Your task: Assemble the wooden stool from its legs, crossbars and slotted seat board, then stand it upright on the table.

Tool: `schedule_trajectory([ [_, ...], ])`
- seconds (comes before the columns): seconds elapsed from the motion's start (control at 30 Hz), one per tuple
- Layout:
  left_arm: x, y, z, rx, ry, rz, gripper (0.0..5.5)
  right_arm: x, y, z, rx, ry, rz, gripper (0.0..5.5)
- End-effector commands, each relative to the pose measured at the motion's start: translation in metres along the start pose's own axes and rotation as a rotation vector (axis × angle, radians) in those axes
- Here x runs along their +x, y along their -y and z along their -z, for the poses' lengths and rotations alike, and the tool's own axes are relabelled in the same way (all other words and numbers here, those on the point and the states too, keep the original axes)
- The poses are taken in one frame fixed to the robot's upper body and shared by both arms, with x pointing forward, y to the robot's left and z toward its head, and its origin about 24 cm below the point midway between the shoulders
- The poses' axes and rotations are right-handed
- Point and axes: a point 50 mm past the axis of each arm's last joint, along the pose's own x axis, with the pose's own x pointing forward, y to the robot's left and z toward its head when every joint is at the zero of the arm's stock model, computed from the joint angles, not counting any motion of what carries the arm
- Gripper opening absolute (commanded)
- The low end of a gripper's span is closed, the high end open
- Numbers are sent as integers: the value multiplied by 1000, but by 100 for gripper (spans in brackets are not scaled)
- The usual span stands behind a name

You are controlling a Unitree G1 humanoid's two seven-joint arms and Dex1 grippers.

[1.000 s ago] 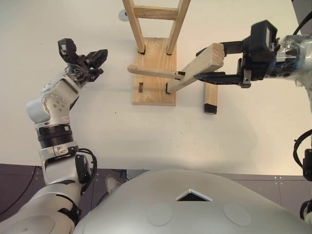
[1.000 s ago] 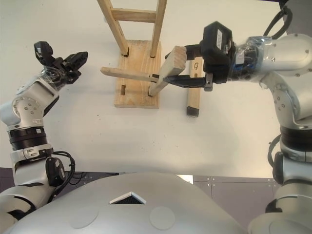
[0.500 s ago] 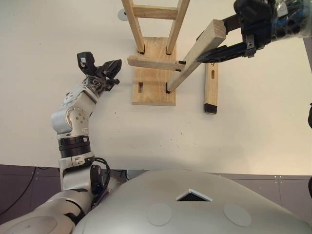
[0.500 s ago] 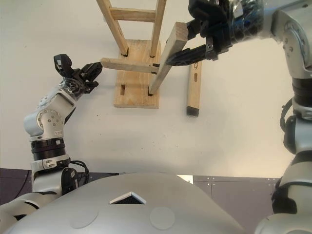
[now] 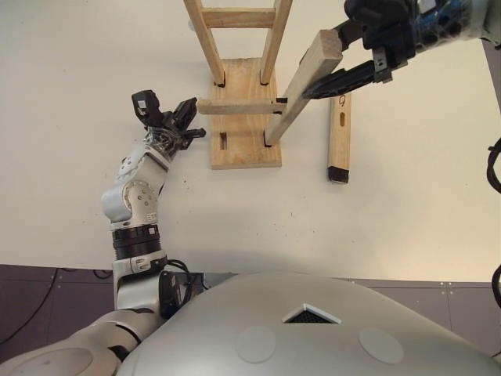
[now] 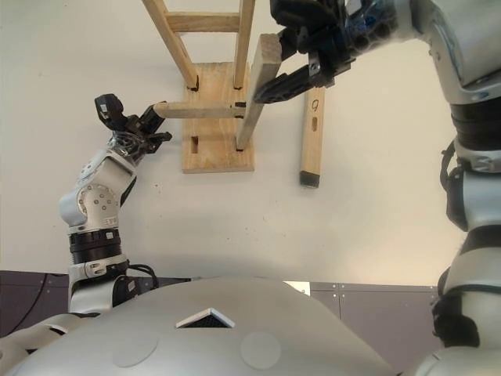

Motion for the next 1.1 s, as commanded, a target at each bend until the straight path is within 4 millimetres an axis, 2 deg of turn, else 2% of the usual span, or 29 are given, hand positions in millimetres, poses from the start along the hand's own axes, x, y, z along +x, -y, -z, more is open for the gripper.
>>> schedule_trajectory([
  [0.03, 3, 4, 7, -26, 25, -15, 0, 15, -7, 6, 10, -73, -83, 204],
  [0.1, 4, 4, 12, -36, 32, -24, 0, 19, -7, 8, 7, -96, -97, 204],
  [0.23, 4, 1, 10, -42, 51, -38, 0, 29, -15, 23, 1, -131, -100, 204],
  [0.37, 4, -5, 3, -26, 58, -51, 0, 33, -14, 20, 26, -83, -39, 204],
  [0.4, 5, -6, 2, -23, 59, -52, 0, 32, -12, 17, 40, -63, -16, 242],
  [0.47, 6, -6, 1, -20, 59, -50, 0, 31, -9, 12, 55, -41, 7, 272],
  [0.6, 6, -10, -1, -8, 49, -49, 0, 19, -7, 6, 45, -27, 38, 340],
  [0.87, 6, -26, -19, 49, 36, -49, 0, -23, -14, 13, 43, -30, 49, 344],
  [1.0, 5, -34, -29, 76, 23, -57, 0, -37, -17, 42, 102, -71, 99, 344],
  [1.07, 4, -38, -35, 100, 13, -66, 0, -35, -20, 65, 201, -64, 163, 344],
  [1.1, 5, -39, -39, 121, 5, -69, 0, -30, -21, 79, 282, -37, 231, 364],
])
